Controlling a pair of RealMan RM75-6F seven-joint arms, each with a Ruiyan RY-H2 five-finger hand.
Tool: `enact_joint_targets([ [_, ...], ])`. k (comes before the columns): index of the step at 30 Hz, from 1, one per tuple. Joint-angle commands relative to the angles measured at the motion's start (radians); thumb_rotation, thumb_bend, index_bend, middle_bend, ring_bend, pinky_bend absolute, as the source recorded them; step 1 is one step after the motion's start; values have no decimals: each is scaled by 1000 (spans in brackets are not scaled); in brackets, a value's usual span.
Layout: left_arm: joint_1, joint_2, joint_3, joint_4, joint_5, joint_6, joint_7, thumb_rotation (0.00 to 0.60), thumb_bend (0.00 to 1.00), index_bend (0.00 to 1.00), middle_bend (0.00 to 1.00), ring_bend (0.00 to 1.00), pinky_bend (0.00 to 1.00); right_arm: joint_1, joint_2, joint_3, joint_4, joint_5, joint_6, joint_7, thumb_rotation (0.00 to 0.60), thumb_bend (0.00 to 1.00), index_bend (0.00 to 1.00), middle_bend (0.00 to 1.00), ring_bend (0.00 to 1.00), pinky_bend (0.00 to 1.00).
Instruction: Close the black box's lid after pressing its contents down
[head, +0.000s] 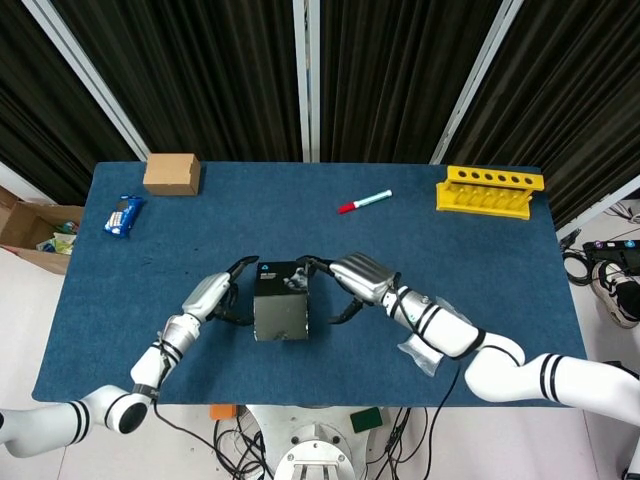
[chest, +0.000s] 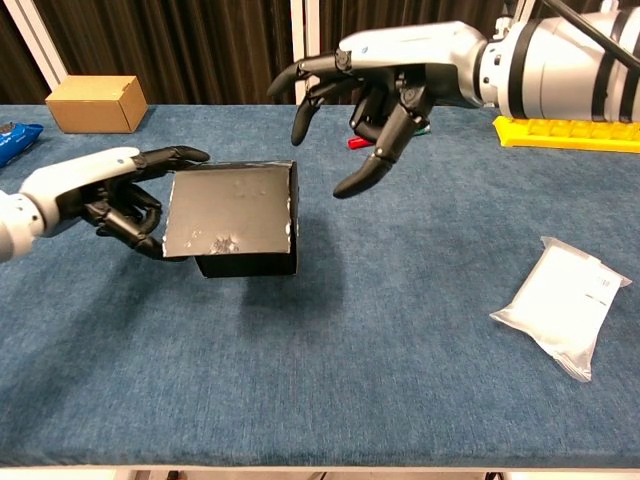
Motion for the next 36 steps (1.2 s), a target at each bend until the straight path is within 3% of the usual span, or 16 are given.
enact_joint_targets([
  [1,43,42,16,-58,-24,57,97,600,0,51,29,702,923,50,-37,22,-21,164,8,-175,600,2,136,304,834,1000],
  [6,101,99,38,-111,-26,144,197,600,0,51,25,700,923,117,-94,5,-38,362,79,-415,600,1,135,318,845,1000],
  [10,160,140,57,-138,-15,236,264,600,0,51,26,700,923,174,-158,-39,-44,494,190,-644,600,5,146,330,850,1000],
  [15,218,173,86,-155,17,296,250,600,0,51,26,701,923,202,-258,-80,-26,547,324,-835,600,5,184,353,856,1000],
  [26,273,183,111,-124,83,332,165,600,0,51,26,700,924,179,-408,-138,49,507,436,-977,600,7,217,373,858,1000],
  [36,277,173,104,-107,104,316,149,600,0,52,26,701,924,142,-453,-102,67,473,477,-981,600,5,229,402,860,1000],
])
